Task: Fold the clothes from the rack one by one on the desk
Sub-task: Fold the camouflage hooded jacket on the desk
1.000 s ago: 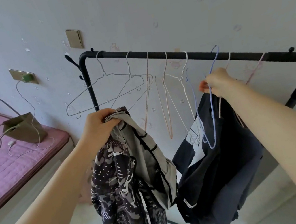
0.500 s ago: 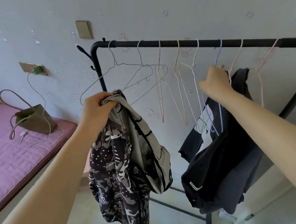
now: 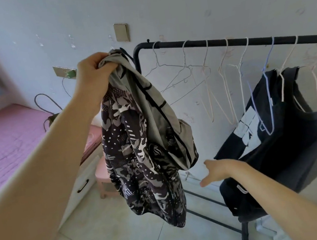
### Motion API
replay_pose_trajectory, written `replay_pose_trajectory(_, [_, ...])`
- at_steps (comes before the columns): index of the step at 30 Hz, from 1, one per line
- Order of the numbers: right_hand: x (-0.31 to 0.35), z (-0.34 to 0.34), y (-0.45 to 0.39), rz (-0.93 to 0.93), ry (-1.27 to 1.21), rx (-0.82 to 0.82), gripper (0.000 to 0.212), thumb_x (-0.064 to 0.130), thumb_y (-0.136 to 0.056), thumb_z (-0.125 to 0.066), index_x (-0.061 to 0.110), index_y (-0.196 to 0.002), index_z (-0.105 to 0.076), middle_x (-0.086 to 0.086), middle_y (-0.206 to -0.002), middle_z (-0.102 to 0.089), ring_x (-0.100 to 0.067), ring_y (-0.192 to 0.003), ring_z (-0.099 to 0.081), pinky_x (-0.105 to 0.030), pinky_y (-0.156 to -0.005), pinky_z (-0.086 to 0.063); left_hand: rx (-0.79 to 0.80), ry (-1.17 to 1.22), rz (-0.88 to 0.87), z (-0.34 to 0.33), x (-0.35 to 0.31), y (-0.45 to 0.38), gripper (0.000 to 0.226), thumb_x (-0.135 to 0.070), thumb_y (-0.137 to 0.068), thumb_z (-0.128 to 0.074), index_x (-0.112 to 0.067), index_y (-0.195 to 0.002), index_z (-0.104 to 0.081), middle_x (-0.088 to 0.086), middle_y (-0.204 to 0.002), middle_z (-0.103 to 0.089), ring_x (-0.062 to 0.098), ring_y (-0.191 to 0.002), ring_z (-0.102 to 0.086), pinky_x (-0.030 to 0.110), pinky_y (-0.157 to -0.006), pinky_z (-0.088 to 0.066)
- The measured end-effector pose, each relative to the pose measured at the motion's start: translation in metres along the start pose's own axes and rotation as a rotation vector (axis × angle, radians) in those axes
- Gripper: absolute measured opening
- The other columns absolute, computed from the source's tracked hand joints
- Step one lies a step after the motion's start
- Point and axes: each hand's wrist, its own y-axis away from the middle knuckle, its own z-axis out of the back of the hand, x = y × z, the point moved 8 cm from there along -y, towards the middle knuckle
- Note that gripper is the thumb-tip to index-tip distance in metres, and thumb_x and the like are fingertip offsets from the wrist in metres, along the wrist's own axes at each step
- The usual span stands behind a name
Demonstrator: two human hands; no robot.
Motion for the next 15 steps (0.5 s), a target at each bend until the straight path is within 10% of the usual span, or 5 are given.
replay_pose_trajectory(5, [0.083,-0.021,-0.003,0.278,-0.59,-0.025,0.109,0.072,-0.077,-0.056,0.029,-0.153,0.011,0.01,-0.16,-0.008,-0.017,-0.146,-0.017,-0.034,-0.112,-0.03,0.028,0.018,-0.038,0.05,-0.018,0.004,0.027,-0.009,-0.087,-0.061,-0.028,-0.073,-0.073,-0.003,-0.077,-0.068,0.016,-0.08,-0.064,0.034,-0.079,-0.053])
replay_pose_trajectory(11, [0.172,0.028,0.014,0.633,-0.844,-0.32,0.04,0.03,-0.093,-0.06,0.036,-0.13,-0.044,0.018,-0.12,-0.055,-0.003,-0.108,-0.053,-0.007,-0.084,-0.043,-0.012,-0.041,-0.017,0.111,-0.012,0.022,0.019,-0.006,-0.091,-0.057,-0.019,-0.085,-0.069,0.001,-0.08,-0.067,0.015,-0.079,-0.064,0.027,-0.072,-0.052])
replay_pose_trajectory(15, [0.204,0.045,0.005,0.663,-0.882,-0.334,0.058,0.058,-0.082,-0.061,0.034,-0.133,-0.049,0.006,-0.126,-0.061,-0.012,-0.114,-0.058,-0.033,-0.098,-0.048,-0.084,-0.048,0.035,0.158,0.008,0.037,0.018,-0.005,-0.093,-0.055,-0.017,-0.088,-0.068,0.004,-0.084,-0.066,0.016,-0.082,-0.063,0.031,-0.077,-0.051])
